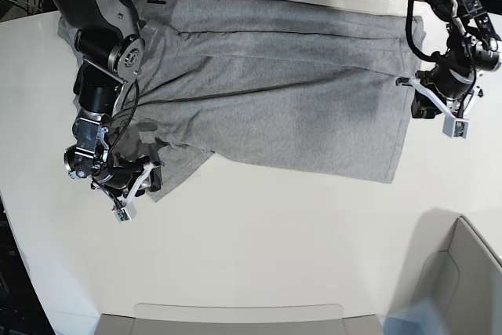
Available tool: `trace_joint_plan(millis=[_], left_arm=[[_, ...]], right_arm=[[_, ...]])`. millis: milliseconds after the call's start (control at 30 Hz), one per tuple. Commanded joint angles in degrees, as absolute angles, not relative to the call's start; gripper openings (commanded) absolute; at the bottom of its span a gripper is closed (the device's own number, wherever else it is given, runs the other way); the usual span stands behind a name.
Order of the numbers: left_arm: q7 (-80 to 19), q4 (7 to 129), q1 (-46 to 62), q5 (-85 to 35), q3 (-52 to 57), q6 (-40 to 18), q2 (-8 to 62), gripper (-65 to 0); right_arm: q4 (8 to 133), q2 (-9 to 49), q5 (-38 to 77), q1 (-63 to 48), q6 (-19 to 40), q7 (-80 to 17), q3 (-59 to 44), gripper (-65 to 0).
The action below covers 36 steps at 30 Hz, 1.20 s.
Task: Fold the T-shirt properly
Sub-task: 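Grasp the hem corner with the right gripper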
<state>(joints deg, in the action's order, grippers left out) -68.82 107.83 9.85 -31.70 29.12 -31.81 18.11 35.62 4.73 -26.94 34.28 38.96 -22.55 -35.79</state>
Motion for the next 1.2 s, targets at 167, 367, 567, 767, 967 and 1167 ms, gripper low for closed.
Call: trace_joint_plan(millis=[167,367,567,767,967,1167], left_arm=[[-67.74,108.7,9.19,-32.4,29.32,-31.96,18.86,-52.5],[-67.74,108.7,9.1,-32.4,29.32,-31.96,18.86,-52.5],[-67.74,108.7,9.1,-32.48,29.32,-31.96,18.86,-52.5],[-67.74,108.7,9.1,-32.48,29.32,-31.96,18.86,-52.5],[-67.74,108.7,9.27,-32.48,29.32,-31.96,18.86,-52.5],[-67.74,108.7,9.1,-32.48,29.32,-31.96,18.86,-52.5]], right_arm=[[42.51,4.7,-27.03,36.62,38.46,-23.16,-35.3,-39.8],[42.86,5.14,-27.21,36.79,38.2,-22.73,-35.3,-39.8],[37.67,6.64,-27.3,36.79,38.02,-22.55,-35.65,-39.8],[31.6,9.1,-27.21,35.65,29.49,-15.08,-35.3,-39.8],[25.19,10.15,-27.38,35.65,29.41,-13.41,-35.12,-39.8],[24.31,8.31,-27.3,35.47,29.41,-13.49,-30.99,-39.8]])
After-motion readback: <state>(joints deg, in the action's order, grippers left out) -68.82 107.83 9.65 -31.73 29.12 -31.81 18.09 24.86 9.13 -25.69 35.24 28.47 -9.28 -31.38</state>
